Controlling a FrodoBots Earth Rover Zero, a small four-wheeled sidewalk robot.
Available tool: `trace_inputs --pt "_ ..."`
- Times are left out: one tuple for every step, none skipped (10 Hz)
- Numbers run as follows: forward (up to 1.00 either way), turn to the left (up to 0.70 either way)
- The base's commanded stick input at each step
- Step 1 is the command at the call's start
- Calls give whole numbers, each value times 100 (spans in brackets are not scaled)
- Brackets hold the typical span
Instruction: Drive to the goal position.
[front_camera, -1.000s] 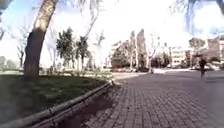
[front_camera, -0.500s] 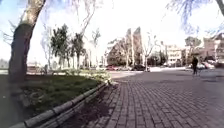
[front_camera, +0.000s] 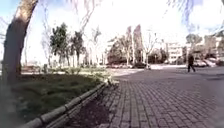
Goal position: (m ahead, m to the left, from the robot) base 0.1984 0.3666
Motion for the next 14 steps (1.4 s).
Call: trace_inputs --pt "0 -32" --pt "0 -12" --pt "0 -5" --pt "0 0" --pt "0 0" --pt "0 0" --pt "0 -32" --pt "0 -70" --pt "0 -70" --pt "0 -70" --pt "0 -70" --pt "0 -70" --pt "0 -70" --pt "0 -70"
